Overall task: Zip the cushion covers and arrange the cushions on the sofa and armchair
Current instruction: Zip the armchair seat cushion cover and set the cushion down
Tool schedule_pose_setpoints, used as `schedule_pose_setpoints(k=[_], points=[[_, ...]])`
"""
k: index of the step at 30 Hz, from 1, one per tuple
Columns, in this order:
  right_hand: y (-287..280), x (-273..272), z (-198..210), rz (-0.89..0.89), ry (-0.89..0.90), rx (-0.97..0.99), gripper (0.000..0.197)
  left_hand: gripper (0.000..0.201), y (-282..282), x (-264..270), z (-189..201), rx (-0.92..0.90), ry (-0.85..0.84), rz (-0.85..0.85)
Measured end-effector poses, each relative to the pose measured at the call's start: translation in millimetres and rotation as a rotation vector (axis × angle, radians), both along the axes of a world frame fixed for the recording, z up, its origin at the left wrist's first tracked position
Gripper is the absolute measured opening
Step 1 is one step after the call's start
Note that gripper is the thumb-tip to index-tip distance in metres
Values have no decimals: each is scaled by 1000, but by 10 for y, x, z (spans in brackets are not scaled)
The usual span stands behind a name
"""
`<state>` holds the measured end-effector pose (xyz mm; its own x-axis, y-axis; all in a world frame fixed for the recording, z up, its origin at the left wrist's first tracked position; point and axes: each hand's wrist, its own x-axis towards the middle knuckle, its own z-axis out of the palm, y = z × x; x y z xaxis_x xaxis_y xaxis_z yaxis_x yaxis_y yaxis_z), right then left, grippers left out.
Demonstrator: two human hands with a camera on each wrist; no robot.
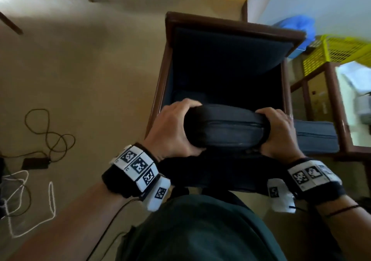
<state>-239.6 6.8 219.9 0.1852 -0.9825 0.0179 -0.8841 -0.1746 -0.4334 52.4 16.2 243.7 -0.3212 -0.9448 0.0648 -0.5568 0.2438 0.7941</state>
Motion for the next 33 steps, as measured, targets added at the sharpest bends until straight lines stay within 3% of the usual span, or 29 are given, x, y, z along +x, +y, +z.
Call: schedule_pose_setpoints(k=[4,6,8,11,13,16,18,23,26,28,30,33], points=[[76,-378,436,-88,-384,-81,92,82,-214,-464,847,-204,99,-111],[110,-460,458,-115,-562,-87,93,85,-306,-656,1196,-269,59,-171],[98,-510,323,-139,-653,-50,104,92,-423,-865,1361,-268,-94,-214],[95,-510,122,-108,-723,58,110,100,-539,-1267,1057,-199,-518,-320],[78,-473,121,-27,-675,92,112,104,-455,-1495,640,-106,-694,-401],[68,-613,108,74,-612,87,113,106,-239,-1674,246,-172,-596,-375],[115,-858,70,51,-582,105,111,106,-229,-1658,193,-157,-554,-343],[334,-1470,23,-52,-563,185,100,117,-413,-998,152,-148,-783,-214],[301,-1533,92,-75,-498,245,99,115,-512,-630,172,-98,-854,-86],[192,-1459,217,-59,-305,299,101,108,-524,-561,149,-84,-851,-33],[89,-1318,417,-2,10,333,104,97,-476,-566,80,-111,-778,2],[-7,-882,634,132,358,264,118,84,-395,-728,86,-247,-667,18]])
